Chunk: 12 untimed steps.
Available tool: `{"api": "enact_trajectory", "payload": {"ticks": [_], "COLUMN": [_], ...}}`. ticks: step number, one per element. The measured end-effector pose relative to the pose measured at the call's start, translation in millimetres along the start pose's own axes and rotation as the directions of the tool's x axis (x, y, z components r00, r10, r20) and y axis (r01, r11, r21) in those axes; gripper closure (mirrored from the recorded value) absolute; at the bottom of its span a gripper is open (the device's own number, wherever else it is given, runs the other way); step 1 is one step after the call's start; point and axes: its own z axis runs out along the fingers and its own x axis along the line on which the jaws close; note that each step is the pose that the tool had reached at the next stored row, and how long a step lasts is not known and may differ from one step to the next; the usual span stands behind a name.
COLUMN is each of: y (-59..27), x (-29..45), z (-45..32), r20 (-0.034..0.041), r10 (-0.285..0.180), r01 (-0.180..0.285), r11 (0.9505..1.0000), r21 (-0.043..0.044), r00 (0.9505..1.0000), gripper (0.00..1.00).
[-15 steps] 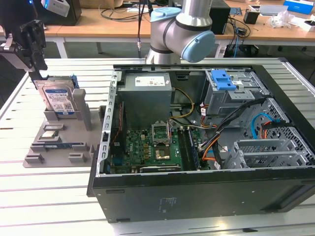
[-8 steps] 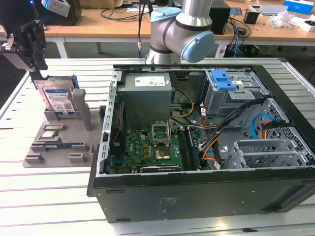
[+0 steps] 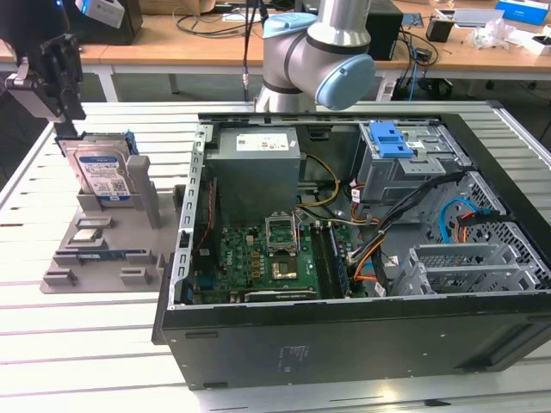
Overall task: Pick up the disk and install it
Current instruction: 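Pick up the disk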
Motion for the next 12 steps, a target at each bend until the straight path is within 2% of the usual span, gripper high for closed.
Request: {"api": "enact_trajectory", "payload": {"ticks": [7, 12], "y": [0.2, 0.0], "x": [-10.0, -15.9], "z": [3.4, 11.2], "r20": [-0.0001, 0.0002], "r10": [0.0, 0.0], "r01": [0.0, 0.0], "r11": [1.0, 1.0], "r21": [0.0, 0.0001], "r00": [1.0, 1.0], "gripper": [0.56, 0.56]}}
